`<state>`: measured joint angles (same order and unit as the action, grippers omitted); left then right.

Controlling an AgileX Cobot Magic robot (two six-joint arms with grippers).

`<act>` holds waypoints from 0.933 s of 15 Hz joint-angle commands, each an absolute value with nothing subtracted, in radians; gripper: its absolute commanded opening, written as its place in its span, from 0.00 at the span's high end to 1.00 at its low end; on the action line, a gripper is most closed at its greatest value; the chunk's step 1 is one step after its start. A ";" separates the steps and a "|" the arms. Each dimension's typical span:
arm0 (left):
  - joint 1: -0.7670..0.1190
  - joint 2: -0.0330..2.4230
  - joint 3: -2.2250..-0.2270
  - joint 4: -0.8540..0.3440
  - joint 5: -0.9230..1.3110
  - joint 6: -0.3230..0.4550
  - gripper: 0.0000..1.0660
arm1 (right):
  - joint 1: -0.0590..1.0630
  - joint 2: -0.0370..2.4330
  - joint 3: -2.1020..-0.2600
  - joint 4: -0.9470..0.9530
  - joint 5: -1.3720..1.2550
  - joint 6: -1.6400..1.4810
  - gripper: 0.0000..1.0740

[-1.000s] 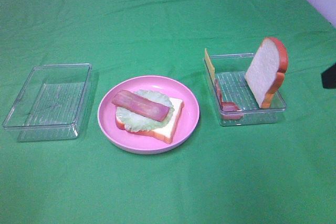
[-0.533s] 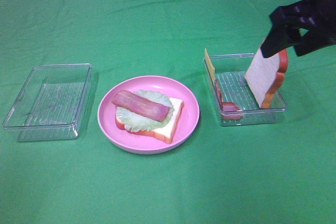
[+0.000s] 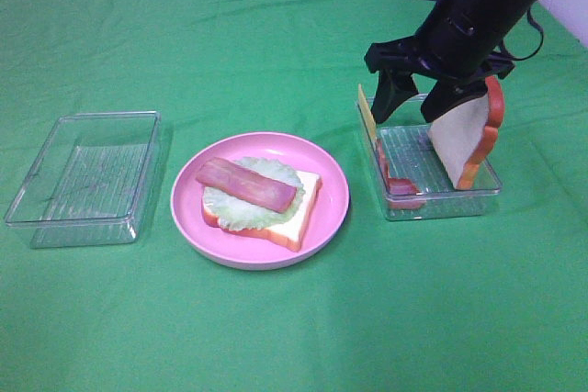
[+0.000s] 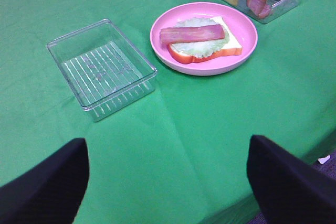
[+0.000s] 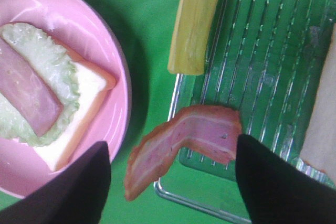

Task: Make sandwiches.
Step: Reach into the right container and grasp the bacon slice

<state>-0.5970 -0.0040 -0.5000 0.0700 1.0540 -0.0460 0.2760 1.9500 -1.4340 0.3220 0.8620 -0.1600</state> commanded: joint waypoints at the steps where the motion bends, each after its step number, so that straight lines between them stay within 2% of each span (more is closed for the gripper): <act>1: -0.600 -0.025 -0.498 0.061 1.043 -0.047 0.27 | 0.276 2.009 -1.462 0.317 0.894 -0.150 0.43; 5: -0.600 -0.025 -0.498 0.061 1.043 -0.047 0.27 | 0.276 2.079 -1.464 0.324 0.888 -0.151 0.44; 6: -0.600 -0.025 -0.498 0.061 1.043 -0.047 0.27 | 0.276 2.085 -1.464 0.324 0.888 -0.151 0.48; 7: -0.600 -0.025 -0.498 0.061 1.043 -0.047 0.27 | 0.276 2.089 -1.464 0.328 0.891 -0.151 0.60; 8: -0.600 -0.025 -0.498 0.061 1.043 -0.047 0.27 | 0.276 2.089 -1.464 0.328 0.891 -0.151 0.65; 11: -0.600 -0.025 -0.498 0.061 1.043 -0.047 0.27 | 0.276 2.080 -1.471 0.344 0.916 -0.152 0.99; 14: -0.600 -0.025 -0.498 0.061 1.043 -0.047 0.27 | 0.276 1.991 -1.474 0.347 0.935 -0.158 1.00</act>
<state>-0.5970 -0.0040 -0.5000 0.0700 1.0540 -0.0460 0.2760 2.0080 -1.4670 0.3430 0.9220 -0.1520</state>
